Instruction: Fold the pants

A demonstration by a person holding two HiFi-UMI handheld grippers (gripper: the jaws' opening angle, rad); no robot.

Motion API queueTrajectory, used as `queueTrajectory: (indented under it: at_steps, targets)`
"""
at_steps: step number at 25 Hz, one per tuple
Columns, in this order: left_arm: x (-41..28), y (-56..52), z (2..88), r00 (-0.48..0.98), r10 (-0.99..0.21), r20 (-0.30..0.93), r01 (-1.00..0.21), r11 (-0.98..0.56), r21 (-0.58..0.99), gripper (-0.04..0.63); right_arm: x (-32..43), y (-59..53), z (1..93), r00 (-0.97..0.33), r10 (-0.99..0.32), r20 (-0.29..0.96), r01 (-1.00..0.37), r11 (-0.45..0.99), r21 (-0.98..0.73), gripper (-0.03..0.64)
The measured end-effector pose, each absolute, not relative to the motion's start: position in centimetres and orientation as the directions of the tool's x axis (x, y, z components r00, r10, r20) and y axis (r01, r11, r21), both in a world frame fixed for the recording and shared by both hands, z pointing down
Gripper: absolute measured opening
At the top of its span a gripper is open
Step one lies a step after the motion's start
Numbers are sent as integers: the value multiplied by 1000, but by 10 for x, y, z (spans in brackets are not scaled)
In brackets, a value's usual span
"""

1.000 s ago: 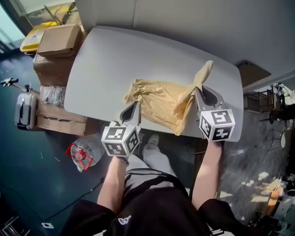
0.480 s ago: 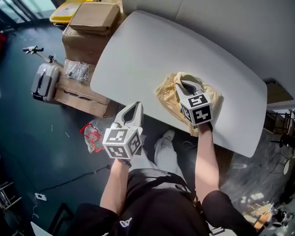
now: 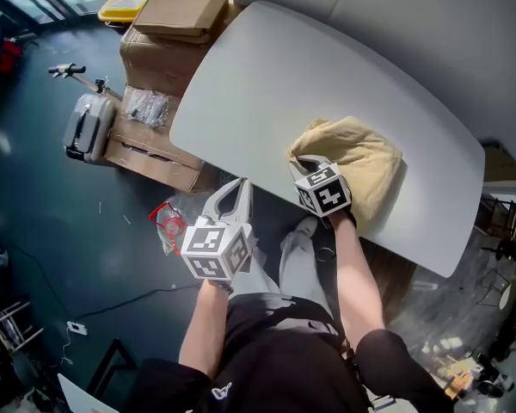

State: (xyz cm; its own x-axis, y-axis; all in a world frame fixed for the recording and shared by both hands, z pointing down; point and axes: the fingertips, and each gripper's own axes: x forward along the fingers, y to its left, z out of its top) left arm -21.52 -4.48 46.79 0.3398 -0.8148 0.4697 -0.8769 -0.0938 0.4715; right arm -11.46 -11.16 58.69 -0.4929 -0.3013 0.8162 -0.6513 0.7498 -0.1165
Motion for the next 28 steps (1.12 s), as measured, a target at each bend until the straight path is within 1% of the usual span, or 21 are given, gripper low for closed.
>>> queueTrajectory:
  at_steps: [2, 3, 6, 7, 8, 11, 14, 16, 20, 21, 28]
  targets:
    - [-211, -43, 471, 350, -806, 477, -877, -103, 470, 3, -119, -112, 596, -497, -318, 807, -667, 735, -122, 52]
    - [-208, -43, 473, 357, -802, 479, -877, -110, 468, 3, -122, -113, 599, -509, -322, 798, -673, 727, -136, 67]
    - [-198, -45, 473, 377, -792, 479, -877, -139, 461, 3, -130, -111, 597, -589, -293, 753, -668, 701, -250, 136]
    - [-194, -46, 471, 385, -791, 476, -875, -149, 461, 3, -130, -110, 590, -626, -289, 724, -662, 688, -297, 177]
    - [-191, -48, 469, 394, -789, 471, -872, -160, 462, 3, -129, -109, 581, -658, -302, 690, -659, 674, -334, 193]
    - [-180, -55, 463, 422, -784, 456, -865, -197, 461, 3, -110, -108, 551, -696, -392, 602, -679, 632, -374, 183]
    - [-167, -64, 456, 456, -776, 436, -855, -246, 457, 3, -83, -105, 526, -673, -487, 557, -723, 592, -357, 169]
    - [-156, -69, 450, 481, -769, 420, -845, -280, 455, 3, -60, -105, 507, -636, -567, 523, -765, 549, -336, 145]
    - [-133, -78, 432, 532, -756, 381, -822, -353, 448, 3, -14, -105, 466, -546, -701, 458, -838, 460, -294, 25]
    - [-127, -80, 426, 547, -751, 369, -814, -375, 444, 3, -4, -103, 454, -528, -728, 438, -849, 445, -285, 5]
    - [-84, -96, 359, 658, -714, 239, -735, -540, 411, 3, 50, -85, 355, -373, -885, 278, -926, 333, -179, 5]
